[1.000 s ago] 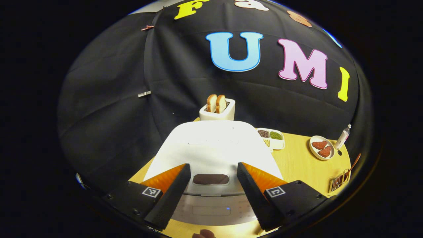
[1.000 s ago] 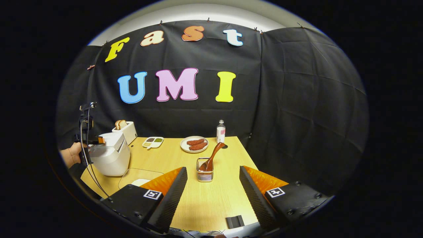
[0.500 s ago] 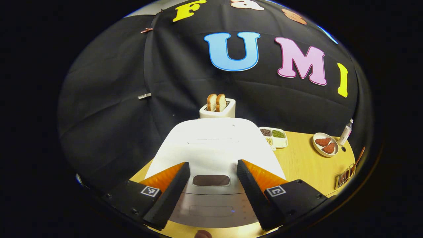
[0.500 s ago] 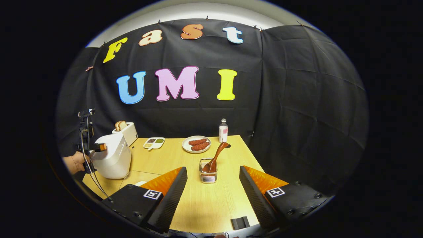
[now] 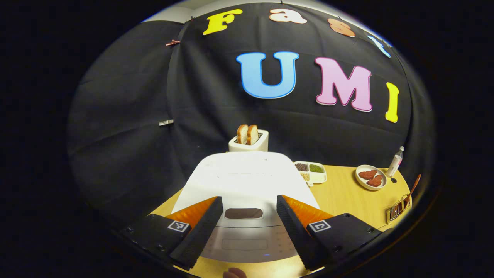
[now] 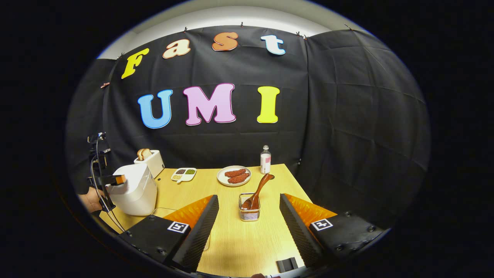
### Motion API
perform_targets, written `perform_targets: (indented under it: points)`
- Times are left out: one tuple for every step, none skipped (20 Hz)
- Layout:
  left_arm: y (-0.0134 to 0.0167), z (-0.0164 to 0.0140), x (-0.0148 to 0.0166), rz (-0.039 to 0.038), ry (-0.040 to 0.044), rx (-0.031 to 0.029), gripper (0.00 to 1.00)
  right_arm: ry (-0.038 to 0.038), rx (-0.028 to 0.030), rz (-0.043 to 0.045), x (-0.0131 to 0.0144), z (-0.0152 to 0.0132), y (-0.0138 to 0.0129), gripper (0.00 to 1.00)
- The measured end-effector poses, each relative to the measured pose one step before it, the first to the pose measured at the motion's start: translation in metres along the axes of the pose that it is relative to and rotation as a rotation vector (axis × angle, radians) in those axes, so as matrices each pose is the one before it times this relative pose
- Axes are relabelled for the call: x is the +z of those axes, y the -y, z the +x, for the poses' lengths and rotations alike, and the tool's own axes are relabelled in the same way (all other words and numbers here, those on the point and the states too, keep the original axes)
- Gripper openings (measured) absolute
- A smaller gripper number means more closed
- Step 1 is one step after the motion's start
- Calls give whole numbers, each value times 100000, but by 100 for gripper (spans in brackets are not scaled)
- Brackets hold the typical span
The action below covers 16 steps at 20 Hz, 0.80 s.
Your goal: Close the left gripper, press the button to open the rice cooker; take a wooden spoon from the chopstick holder with the right hand, scoop a spoonful of rice and pour it into the rice cooker, then put the wooden spoon back into the chopstick holder.
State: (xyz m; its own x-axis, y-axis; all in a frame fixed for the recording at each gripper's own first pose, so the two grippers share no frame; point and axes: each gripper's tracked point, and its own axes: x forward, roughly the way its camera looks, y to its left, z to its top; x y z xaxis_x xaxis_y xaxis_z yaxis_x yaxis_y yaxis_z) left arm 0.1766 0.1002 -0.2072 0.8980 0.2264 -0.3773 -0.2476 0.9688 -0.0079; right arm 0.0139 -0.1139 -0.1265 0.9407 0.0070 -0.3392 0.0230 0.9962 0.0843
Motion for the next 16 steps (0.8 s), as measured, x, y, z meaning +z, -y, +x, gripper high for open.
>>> perform_targets:
  points:
    - [301,-626,1004,1546,2409,-1629,96,481,191,-302,288,138,-116,99]
    - [112,-619,996,1836,2077,-1040,96,676,261,-163,357,141,-184,99]
    - [230,-767,1101,1119,2509,-1439,96,777,399,17,350,133,-188,99]
    - [416,-889,933,698,2260,-1758,96,778,328,56,408,169,-223,99]
    - [356,-896,1030,740,2290,-1658,96,746,582,-1,312,186,-334,99]
    - [333,-972,793,703,2086,-1533,96,868,654,-135,473,140,-322,99]
    - [308,-969,811,211,1977,-1374,96,782,599,-337,257,126,-325,99]
    - [369,-945,641,-93,1744,-1336,96,726,559,-367,441,153,-244,99]
    - [361,-949,563,-182,1236,-1260,96,826,656,-99,387,177,-310,99]
    - [306,-966,286,-398,955,-1087,96,568,842,147,268,98,-286,99]
    - [248,-981,413,-633,894,-811,96,785,881,217,390,115,-338,98]
    - [167,-1015,376,-789,899,-542,96,803,902,-4,423,100,-305,99]
    - [229,-861,385,-621,729,-666,96,651,918,-203,344,70,-311,99]
    - [243,-818,208,-88,505,-525,96,748,861,-326,359,40,-281,98]
    - [253,-758,319,31,433,-862,96,1045,857,-321,394,-89,-309,98]
    - [271,-781,314,-148,444,-1052,96,1261,962,-295,460,-22,-322,98]
